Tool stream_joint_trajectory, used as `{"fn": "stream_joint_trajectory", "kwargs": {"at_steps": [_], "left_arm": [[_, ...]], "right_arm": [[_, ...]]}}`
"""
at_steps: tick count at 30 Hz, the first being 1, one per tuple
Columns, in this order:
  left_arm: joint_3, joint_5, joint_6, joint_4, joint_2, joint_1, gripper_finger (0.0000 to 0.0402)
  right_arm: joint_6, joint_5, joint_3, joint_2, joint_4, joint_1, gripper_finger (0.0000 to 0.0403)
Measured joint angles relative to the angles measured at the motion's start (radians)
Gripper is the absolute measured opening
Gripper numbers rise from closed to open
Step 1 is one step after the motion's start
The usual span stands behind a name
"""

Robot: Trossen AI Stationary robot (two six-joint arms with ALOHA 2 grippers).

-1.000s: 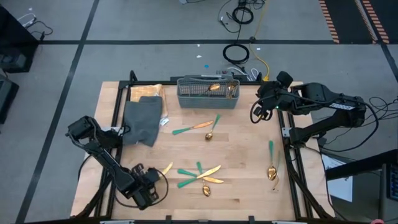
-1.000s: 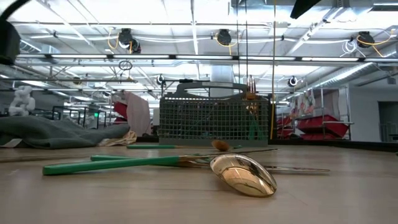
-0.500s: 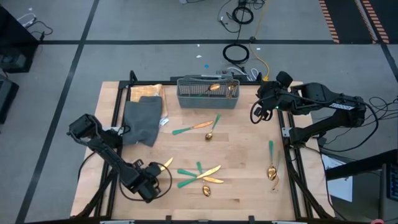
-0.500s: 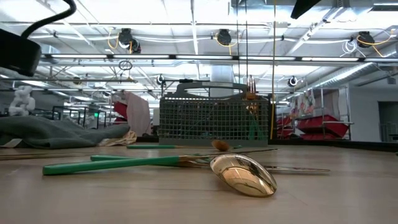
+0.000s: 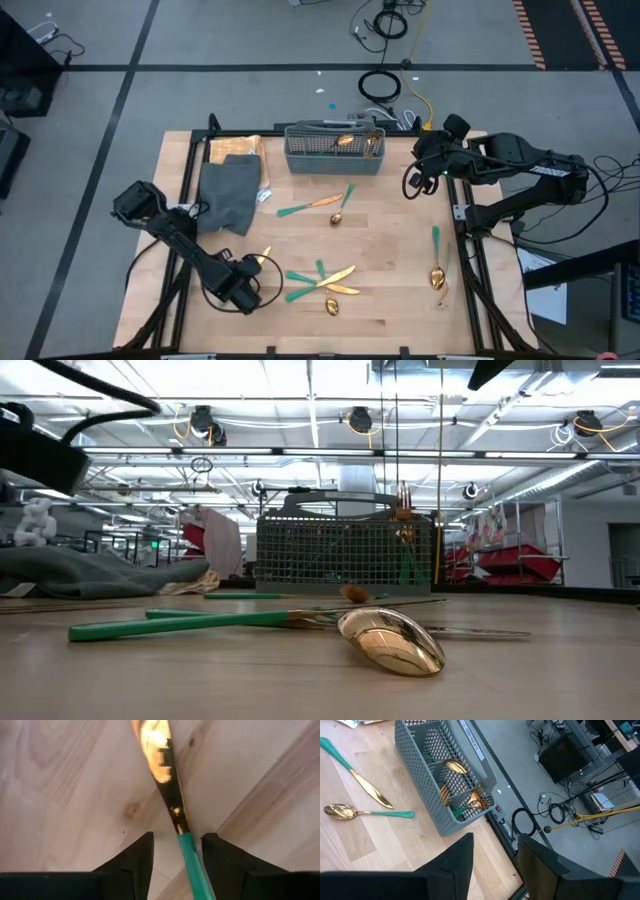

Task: Sort silverware
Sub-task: Put the green knife into the gray silverware basket

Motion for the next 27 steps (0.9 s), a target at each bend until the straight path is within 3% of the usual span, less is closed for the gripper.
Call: {"fn": "stream_joint_trajectory", "kwargs": {"at_steps": [11, 21, 27], "left_arm": [[0.0, 0.001, -0.076, -0.063, 0.0, 0.02, 0.0192], [-0.124, -0.022, -0.226, 0.132, -0.019, 0.017, 0.0193], [-0.12, -0.006, -0.175, 0.145, -0.02, 0.026, 0.0193]], "right_arm": [[0.0, 0.0, 0.0, 0.0, 0.0, 0.0, 0.0144], [0.006, -0.011, 0.0, 0.0, 0.001, 0.0, 0.0144], [0.02, -0.026, 0.0, 0.0, 0.002, 0.0, 0.0144]]}}
